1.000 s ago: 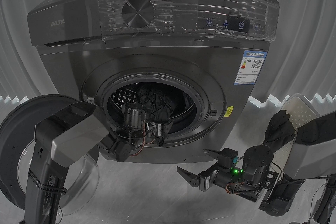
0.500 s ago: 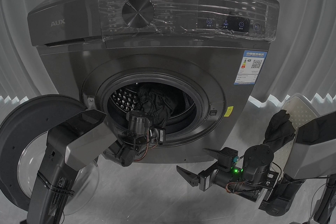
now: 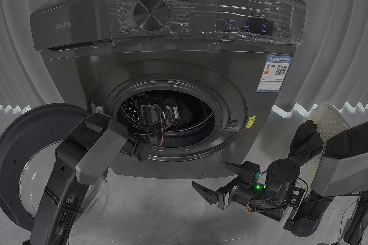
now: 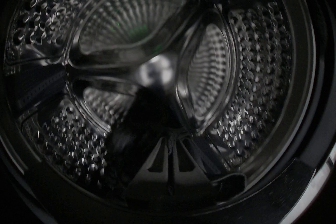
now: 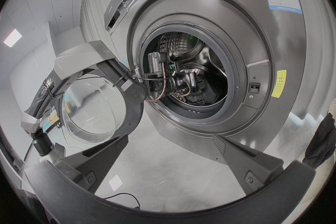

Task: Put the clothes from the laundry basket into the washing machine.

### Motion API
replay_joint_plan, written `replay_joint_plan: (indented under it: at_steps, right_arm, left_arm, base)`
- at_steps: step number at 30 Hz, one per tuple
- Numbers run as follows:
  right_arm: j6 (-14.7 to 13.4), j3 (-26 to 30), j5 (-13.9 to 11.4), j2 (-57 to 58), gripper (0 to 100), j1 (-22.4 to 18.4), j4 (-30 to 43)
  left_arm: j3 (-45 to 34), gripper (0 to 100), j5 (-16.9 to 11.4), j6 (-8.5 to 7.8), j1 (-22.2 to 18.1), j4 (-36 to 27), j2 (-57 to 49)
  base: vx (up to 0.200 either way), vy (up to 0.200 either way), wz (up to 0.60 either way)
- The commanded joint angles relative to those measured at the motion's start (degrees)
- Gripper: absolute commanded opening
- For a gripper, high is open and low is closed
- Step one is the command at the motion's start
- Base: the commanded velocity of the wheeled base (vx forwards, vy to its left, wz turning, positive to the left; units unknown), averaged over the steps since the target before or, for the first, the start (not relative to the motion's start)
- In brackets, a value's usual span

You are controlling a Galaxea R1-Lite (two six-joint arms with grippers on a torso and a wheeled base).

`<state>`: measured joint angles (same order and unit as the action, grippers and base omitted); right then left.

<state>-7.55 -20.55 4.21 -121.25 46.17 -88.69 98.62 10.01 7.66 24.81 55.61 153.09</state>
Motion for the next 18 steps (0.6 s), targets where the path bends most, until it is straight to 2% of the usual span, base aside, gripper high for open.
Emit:
replay_joint_plan:
  at_steps: [1, 4, 14, 15, 18]
  right_arm:
    - [0.0, 0.2, 0.0, 0.0, 100, 0.2, -0.1]
    - [0.0, 0.1, 0.0, 0.0, 100, 0.2, 0.0]
    - [0.0, 0.2, 0.0, 0.0, 100, 0.2, 0.0]
    - [0.0, 0.2, 0.0, 0.0, 100, 0.2, -0.1]
    - [0.0, 0.2, -0.1, 0.0, 100, 0.2, -0.1]
  left_arm:
    - [11.2, 0, 2.1, -0.1, -1.2, 1.2, 6.3]
    - [16.0, 0, 2.1, -0.01, -1.4, -0.1, 8.6]
    - [16.0, 0, 2.1, 0.17, -3.1, -0.6, 9.2]
    - [16.0, 100, 2.1, 0.17, -3.1, -0.7, 9.2]
    - [16.0, 100, 2.1, 0.25, -3.0, -0.7, 9.1]
  base:
    - [0.0, 0.0, 0.0]
    - [0.0, 0.0, 0.0]
    - [0.0, 0.0, 0.0]
    - [0.0, 0.0, 0.0]
    - [0.0, 0.0, 0.0]
